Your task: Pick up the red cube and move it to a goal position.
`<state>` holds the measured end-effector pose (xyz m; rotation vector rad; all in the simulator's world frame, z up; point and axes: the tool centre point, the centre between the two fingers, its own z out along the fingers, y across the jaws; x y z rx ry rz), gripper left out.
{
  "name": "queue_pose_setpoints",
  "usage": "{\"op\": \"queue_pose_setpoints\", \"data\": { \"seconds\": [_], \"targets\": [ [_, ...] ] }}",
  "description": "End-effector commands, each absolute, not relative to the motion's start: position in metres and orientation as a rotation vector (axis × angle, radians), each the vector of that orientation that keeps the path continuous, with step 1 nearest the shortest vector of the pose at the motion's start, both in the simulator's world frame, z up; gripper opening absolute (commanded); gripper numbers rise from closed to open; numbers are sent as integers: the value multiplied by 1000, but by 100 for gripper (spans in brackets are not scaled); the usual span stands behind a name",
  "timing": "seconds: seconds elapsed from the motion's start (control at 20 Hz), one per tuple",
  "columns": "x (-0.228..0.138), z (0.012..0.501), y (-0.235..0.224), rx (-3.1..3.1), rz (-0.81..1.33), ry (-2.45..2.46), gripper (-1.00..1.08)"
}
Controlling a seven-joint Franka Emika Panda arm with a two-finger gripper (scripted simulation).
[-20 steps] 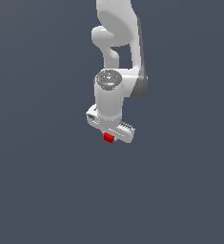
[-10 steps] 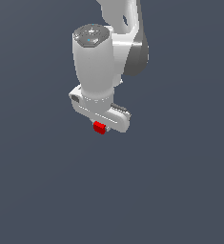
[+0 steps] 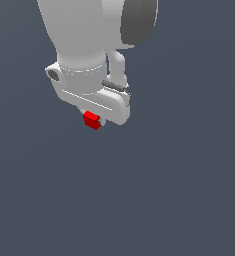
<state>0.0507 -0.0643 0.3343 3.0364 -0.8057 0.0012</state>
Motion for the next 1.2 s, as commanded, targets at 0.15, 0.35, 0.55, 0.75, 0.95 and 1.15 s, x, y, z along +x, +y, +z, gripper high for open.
{"op": "queue_pose_setpoints", "data": {
  "seconds": [0.15,0.35,0.55,0.75,0.95,1.15],
  "targets": [
    [60,373,-75,3036,0,-805,-100],
    [66,394,-81,3036,0,-805,-100],
    [70,408,-86,3036,0,-805,-100],
    [73,417,-88,3036,0,-805,-100],
    [75,421,-90,3036,0,-805,-100],
    [76,423,-90,3036,0,-805,-100]
  ]
}}
